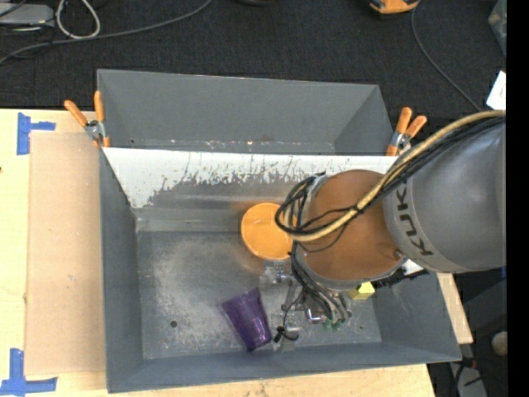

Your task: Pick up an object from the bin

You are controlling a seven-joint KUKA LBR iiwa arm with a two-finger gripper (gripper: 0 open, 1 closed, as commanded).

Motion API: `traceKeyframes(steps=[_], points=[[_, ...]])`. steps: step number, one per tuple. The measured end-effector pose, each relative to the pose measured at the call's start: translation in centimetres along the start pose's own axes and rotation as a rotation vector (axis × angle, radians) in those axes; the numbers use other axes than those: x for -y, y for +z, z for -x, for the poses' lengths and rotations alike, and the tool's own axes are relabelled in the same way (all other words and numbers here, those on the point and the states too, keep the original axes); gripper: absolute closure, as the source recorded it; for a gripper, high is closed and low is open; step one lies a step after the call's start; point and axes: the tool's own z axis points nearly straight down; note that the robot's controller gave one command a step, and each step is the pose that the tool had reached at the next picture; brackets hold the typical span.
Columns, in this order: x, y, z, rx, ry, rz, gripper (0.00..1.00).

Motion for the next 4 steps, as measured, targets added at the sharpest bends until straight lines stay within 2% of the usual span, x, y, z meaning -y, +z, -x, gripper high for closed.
traceKeyframes(steps=[1,2,3,4], points=[[0.0,-0.4,0.2,0.008,0.004,0.001,0.0],[-3.8,6.2,1.6,0.008,-0.339,0.0,0.0],[-4.4,2.1,1.4,0.006,-0.585,-0.001,0.0],[-6.3,2.9,1.7,0.01,-0.258,0.002,0.0]])
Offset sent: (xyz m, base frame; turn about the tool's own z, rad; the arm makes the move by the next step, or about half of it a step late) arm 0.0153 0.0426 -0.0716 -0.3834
